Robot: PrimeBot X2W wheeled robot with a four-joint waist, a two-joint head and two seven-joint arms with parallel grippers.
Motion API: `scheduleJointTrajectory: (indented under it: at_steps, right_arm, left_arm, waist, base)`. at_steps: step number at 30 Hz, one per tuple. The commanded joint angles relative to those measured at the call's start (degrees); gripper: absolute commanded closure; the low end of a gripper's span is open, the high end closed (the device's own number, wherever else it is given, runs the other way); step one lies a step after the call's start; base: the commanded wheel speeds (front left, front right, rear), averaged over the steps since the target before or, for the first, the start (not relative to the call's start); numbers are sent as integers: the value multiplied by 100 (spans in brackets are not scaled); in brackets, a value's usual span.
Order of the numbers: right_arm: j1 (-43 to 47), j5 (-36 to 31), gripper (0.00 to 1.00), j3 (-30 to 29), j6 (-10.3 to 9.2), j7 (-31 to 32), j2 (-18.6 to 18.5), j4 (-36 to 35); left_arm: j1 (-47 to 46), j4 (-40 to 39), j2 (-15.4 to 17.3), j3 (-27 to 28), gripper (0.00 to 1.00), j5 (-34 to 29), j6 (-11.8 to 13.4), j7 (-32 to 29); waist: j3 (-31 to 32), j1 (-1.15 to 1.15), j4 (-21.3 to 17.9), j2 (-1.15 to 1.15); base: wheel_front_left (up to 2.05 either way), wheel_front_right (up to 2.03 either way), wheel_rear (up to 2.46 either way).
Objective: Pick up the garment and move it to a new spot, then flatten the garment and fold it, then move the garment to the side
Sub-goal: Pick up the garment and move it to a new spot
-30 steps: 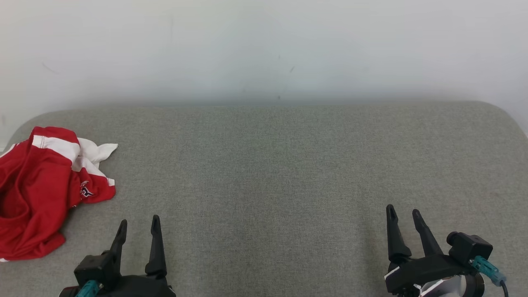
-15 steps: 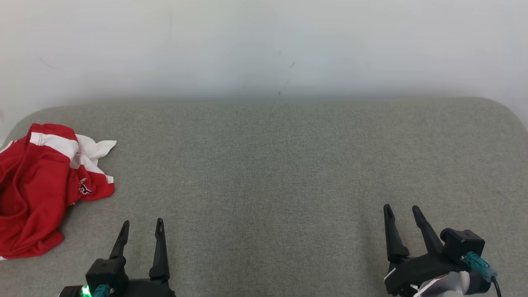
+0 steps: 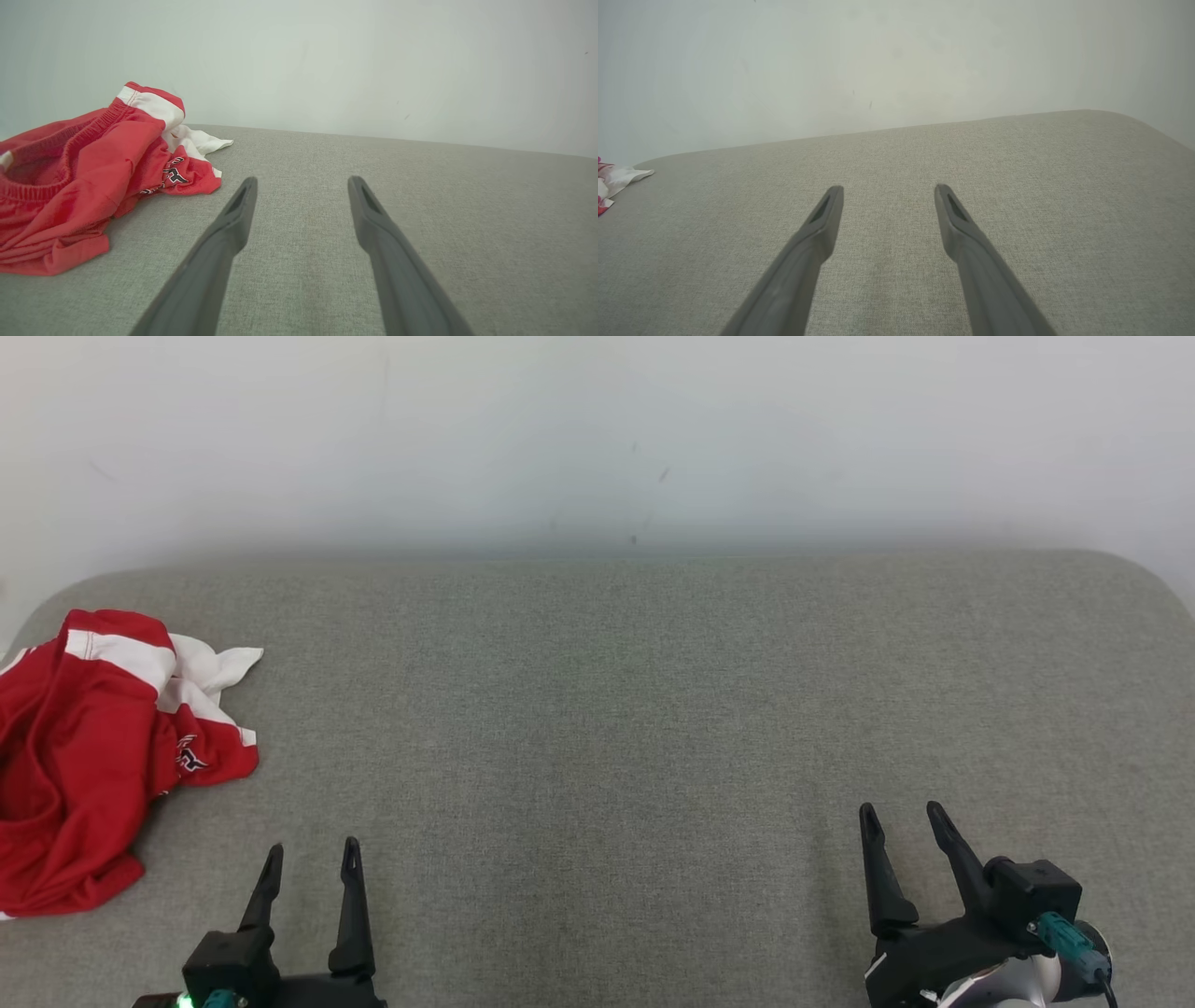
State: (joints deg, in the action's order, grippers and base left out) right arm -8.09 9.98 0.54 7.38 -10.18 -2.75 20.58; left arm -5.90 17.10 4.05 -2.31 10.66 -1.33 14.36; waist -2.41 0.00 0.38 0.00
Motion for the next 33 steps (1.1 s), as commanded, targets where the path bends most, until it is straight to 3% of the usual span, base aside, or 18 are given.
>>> scheduleJointTrajectory:
  at_steps: [1, 19, 33]
  right_arm:
    - [45, -106, 0, 11, 20, -34, -21, -39]
    - [163, -230, 0, -19, 21, -29, -19, -128]
    - [295, -59, 0, 102, 21, -59, -19, -174]
  left_arm:
    - [-13, 31, -16, 19, 0, -9, -34, 58]
    - [-43, 177, -94, 103, 0, -79, -124, 88]
    - [79, 258, -48, 323, 0, -164, -210, 88]
  waist:
    - [-5, 0, 6, 0]
    - [126, 0, 155, 0]
    - [210, 0, 1322, 0]
  base:
    - [0, 0, 0]
    - [0, 0, 0]
    - [0, 0, 0]
